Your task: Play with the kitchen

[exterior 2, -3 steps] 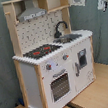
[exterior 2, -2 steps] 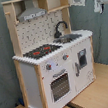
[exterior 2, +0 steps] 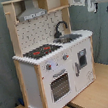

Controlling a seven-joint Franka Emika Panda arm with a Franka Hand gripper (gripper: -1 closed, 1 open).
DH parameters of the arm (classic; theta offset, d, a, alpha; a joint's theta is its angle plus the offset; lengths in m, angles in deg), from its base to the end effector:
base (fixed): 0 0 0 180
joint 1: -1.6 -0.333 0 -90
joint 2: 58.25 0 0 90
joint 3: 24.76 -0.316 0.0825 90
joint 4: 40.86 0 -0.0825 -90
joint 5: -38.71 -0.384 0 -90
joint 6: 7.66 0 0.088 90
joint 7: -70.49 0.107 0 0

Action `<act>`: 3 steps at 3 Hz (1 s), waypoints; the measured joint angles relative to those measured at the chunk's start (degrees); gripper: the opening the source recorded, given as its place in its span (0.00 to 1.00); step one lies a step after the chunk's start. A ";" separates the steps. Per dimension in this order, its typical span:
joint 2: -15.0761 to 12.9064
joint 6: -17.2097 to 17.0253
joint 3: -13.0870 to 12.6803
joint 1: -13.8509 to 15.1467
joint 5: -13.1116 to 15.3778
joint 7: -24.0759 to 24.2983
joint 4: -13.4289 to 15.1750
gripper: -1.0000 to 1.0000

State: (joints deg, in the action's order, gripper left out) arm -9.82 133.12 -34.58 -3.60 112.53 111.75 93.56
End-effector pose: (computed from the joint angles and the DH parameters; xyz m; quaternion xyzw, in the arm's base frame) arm 0.3194 0.1175 0.7177 0.7194 0.0828 0.5779 0.3763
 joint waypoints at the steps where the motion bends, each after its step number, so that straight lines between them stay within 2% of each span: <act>1: -4.33 1.69 -2.11 -0.03 -0.06 0.06 -3.92 0.00; 3: -13.24 2.03 -6.43 -0.03 -0.07 0.05 -12.07 0.00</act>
State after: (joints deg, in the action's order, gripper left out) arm -23.06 135.15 -41.01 -3.63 112.47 111.80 81.49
